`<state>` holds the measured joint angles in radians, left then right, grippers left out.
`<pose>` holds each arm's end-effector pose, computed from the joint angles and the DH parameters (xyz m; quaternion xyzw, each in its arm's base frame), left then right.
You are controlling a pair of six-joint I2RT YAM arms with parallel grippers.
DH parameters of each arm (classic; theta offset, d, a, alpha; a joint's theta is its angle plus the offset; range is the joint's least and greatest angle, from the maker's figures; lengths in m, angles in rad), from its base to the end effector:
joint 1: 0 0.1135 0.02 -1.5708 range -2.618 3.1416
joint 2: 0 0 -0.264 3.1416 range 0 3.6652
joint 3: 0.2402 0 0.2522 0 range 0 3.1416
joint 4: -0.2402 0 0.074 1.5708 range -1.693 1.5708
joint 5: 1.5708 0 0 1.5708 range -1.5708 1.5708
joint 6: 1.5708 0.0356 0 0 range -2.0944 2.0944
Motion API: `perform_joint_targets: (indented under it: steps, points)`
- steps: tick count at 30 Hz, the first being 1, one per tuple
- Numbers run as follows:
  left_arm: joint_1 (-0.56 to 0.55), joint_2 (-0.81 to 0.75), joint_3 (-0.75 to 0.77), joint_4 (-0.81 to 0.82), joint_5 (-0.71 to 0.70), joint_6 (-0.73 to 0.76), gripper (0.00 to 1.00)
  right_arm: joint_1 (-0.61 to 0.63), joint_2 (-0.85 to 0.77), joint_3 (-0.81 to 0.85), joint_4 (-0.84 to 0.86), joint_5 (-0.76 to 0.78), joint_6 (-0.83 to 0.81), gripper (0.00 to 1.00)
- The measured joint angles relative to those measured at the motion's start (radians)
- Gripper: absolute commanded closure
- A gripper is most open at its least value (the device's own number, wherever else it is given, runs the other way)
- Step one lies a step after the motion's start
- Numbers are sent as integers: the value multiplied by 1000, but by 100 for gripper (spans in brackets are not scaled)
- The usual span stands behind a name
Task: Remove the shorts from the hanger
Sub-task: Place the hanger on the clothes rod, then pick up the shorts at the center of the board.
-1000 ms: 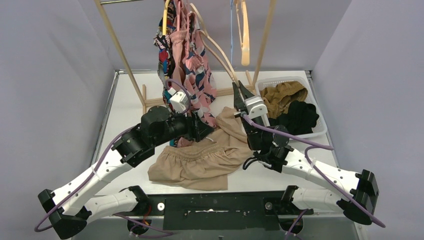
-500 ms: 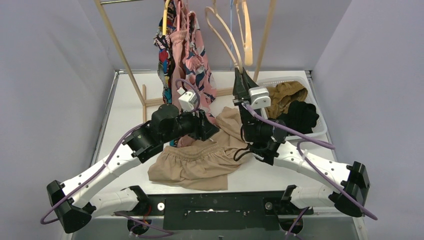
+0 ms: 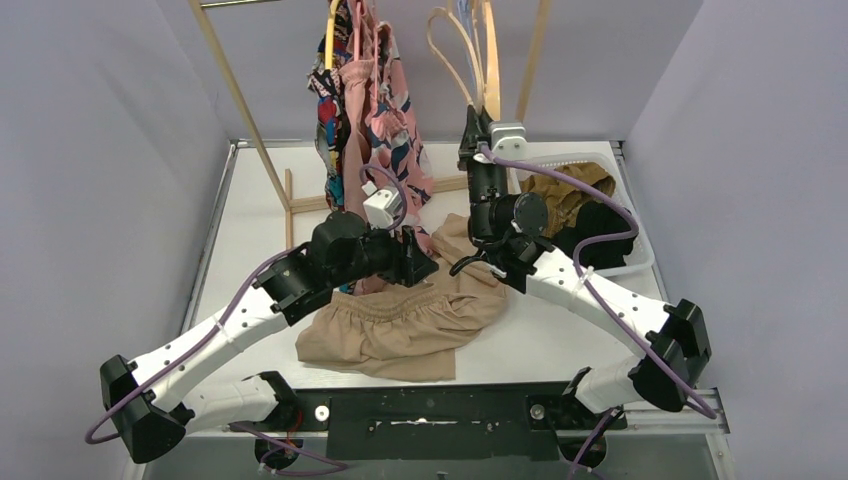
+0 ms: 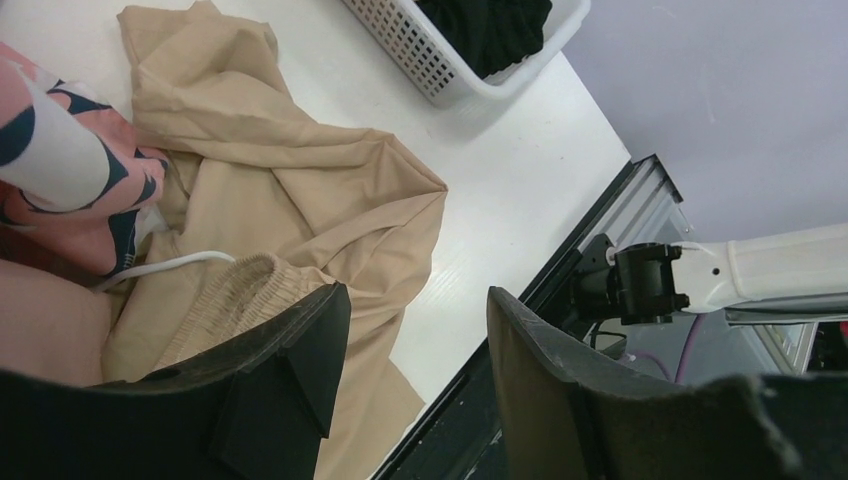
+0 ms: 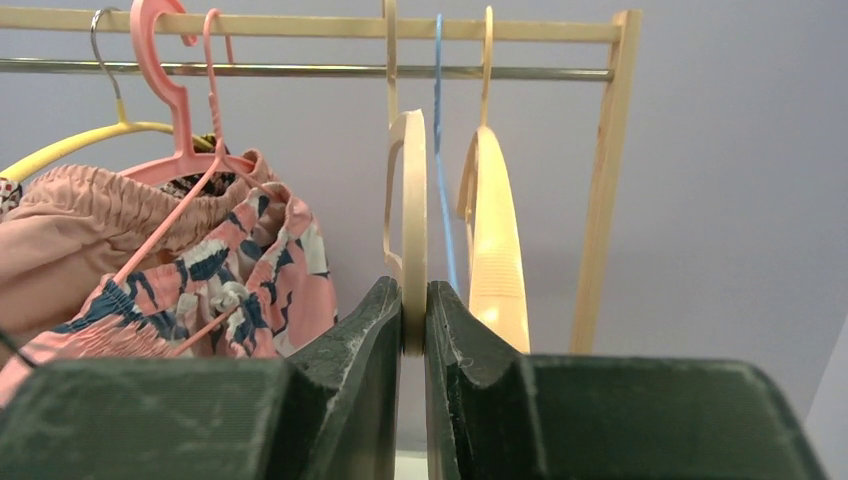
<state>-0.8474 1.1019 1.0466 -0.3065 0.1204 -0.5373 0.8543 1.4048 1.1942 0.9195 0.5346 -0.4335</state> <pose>0.1628 -0.1909 0.3567 0.1606 0.8062 -0.4003 0.4051 0.2159 0.2203 0.4495 -0.0499 0.4663 0.0751 0.8800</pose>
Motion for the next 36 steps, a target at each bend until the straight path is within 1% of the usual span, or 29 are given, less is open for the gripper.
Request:
perform_joint_targets:
  steps: [1, 2, 4, 5, 9, 10, 11, 12, 14, 15, 20, 25, 29, 33, 36]
  points:
    - [0, -2, -6, 0, -1, 0, 48, -4, 0, 1, -12, -3, 16, 100]
    - [0, -3, -12, -4, -2, 0, 47, -5, 0, 1, -27, -5, 37, 97]
    - [0, -5, -21, -6, -3, 1, 44, -9, -2, 0, -47, -8, 67, 86]
    - [0, -5, -24, -8, -4, 3, 43, -10, -5, -5, -56, -9, 83, 83]
    - [0, -6, -27, -20, -18, 14, 42, -10, -28, -34, -106, -16, 140, 81]
    - [1, -7, -27, -22, -23, 19, 42, -10, -32, -35, -119, -16, 147, 79]
    - [2, -9, -27, -27, -31, 24, 41, -10, -37, -35, -134, -18, 156, 73]
    - [3, -10, -27, -34, -35, 27, 41, -11, -42, -35, -146, -19, 161, 64]
    - [5, -14, -31, -40, -43, 31, 40, -12, -53, -35, -171, -20, 174, 41]
    - [5, -16, -33, -43, -46, 33, 39, -16, -59, -35, -188, -22, 181, 35]
    - [6, -25, -55, -60, -74, 55, 35, -16, -124, -42, -303, -55, 226, 21]
    - [11, -35, -87, -94, -131, 93, 28, -17, -273, -65, -485, -167, 303, 15]
    - [18, -42, -111, -122, -198, 127, 26, -17, -404, -117, -608, -266, 362, 13]
    - [18, -53, -135, -147, -293, 150, 25, -17, -507, -240, -697, -357, 418, 10]
    - [20, -73, -163, -163, -373, 159, 25, -17, -556, -379, -750, -416, 459, 9]
